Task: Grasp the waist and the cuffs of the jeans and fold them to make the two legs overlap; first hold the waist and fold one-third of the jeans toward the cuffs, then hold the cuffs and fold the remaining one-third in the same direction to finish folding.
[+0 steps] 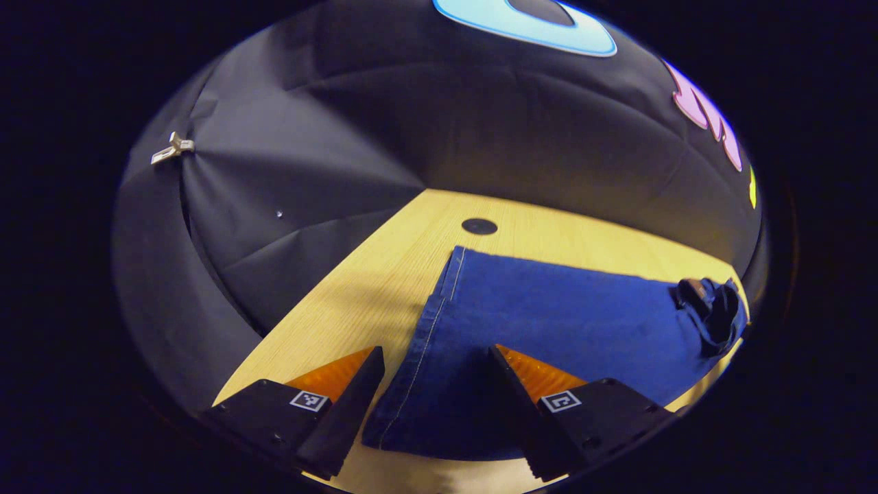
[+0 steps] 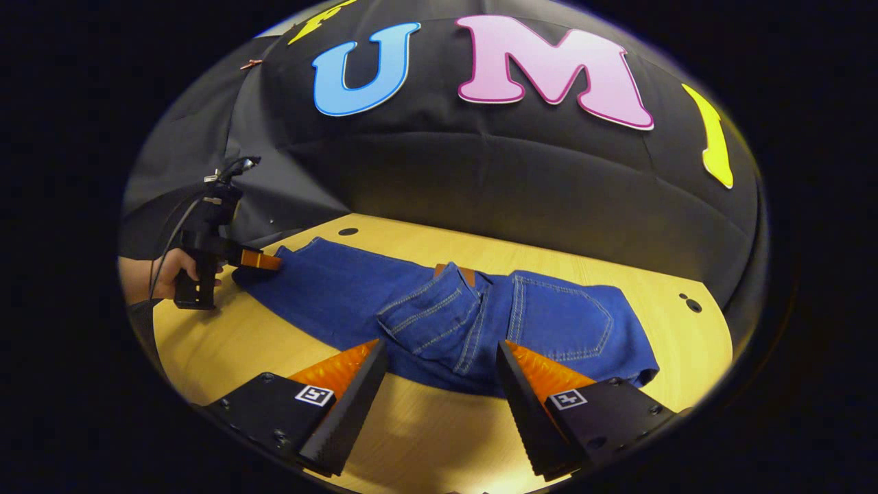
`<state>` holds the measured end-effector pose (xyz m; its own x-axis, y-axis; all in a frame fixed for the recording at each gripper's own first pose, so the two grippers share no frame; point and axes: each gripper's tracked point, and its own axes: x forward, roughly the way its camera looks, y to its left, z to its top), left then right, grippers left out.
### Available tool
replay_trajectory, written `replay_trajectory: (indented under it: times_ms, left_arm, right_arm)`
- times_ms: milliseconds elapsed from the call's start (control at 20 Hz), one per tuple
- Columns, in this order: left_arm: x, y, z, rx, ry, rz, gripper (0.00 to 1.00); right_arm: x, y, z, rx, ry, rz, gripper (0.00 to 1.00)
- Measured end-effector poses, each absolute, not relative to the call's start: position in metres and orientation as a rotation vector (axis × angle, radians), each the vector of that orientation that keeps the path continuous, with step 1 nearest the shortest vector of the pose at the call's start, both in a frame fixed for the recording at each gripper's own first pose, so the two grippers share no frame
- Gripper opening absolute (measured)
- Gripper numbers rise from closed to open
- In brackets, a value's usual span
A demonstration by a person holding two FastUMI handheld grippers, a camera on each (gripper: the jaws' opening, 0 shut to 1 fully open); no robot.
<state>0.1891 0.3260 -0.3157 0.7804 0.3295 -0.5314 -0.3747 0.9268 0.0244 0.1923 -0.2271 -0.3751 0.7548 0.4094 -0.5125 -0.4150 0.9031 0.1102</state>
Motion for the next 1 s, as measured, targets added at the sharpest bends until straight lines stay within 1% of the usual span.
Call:
replay_trajectory:
  times_ms: [50, 100, 150, 200, 250, 300, 400, 500, 550, 600, 650, 700, 750, 850, 1000]
  left_arm:
    - [0.194, 0.327, -0.314, -0.09, 0.545, 0.366, 1.0]
    - [0.191, 0.322, -0.316, -0.099, 0.566, 0.363, 0.98]
    - [0.191, 0.322, -0.312, -0.084, 0.565, 0.356, 0.94]
    - [0.193, 0.322, -0.316, -0.078, 0.583, 0.333, 0.94]
    - [0.193, 0.32, -0.315, -0.079, 0.585, 0.32, 0.86]
    - [0.194, 0.317, -0.315, -0.087, 0.585, 0.316, 0.82]
    - [0.197, 0.306, -0.316, -0.111, 0.59, 0.284, 0.71]
    - [0.199, 0.301, -0.315, -0.137, 0.582, 0.256, 0.47]
    - [0.199, 0.299, -0.315, -0.144, 0.578, 0.246, 0.35]
    - [0.2, 0.296, -0.314, -0.153, 0.57, 0.237, 0.31]
    - [0.202, 0.295, -0.312, -0.164, 0.557, 0.233, 0.29]
    - [0.202, 0.295, -0.312, -0.176, 0.544, 0.243, 0.16]
    - [0.202, 0.296, -0.308, -0.188, 0.533, 0.258, 0.11]
    - [0.201, 0.294, -0.307, -0.189, 0.532, 0.274, 0.06]
    - [0.198, 0.292, -0.282, -0.197, 0.488, 0.292, 0.06]
  right_arm:
    - [0.191, -0.233, -0.376, -0.003, 0.562, 0.44, 0.98]
    - [0.191, -0.241, -0.378, 0.002, 0.564, 0.426, 0.98]
    - [0.192, -0.248, -0.381, 0.007, 0.569, 0.409, 0.97]
    - [0.191, -0.255, -0.385, 0.016, 0.587, 0.395, 0.98]
    - [0.189, -0.26, -0.391, 0.028, 0.61, 0.382, 0.97]
    - [0.188, -0.265, -0.395, 0.038, 0.626, 0.372, 0.98]
    - [0.187, -0.273, -0.401, 0.044, 0.643, 0.352, 0.98]
    - [0.186, -0.277, -0.404, 0.044, 0.651, 0.344, 0.98]
    - [0.185, -0.278, -0.406, 0.045, 0.656, 0.345, 0.94]
    - [0.183, -0.28, -0.408, 0.044, 0.66, 0.348, 0.98]
    - [0.182, -0.282, -0.409, 0.041, 0.663, 0.349, 0.98]
    - [0.18, -0.284, -0.41, 0.035, 0.665, 0.35, 0.98]
    - [0.18, -0.288, -0.411, 0.028, 0.667, 0.347, 0.98]
    - [0.181, -0.295, -0.409, 0.026, 0.665, 0.338, 0.98]
    - [0.185, -0.313, -0.402, 0.02, 0.651, 0.311, 0.99]
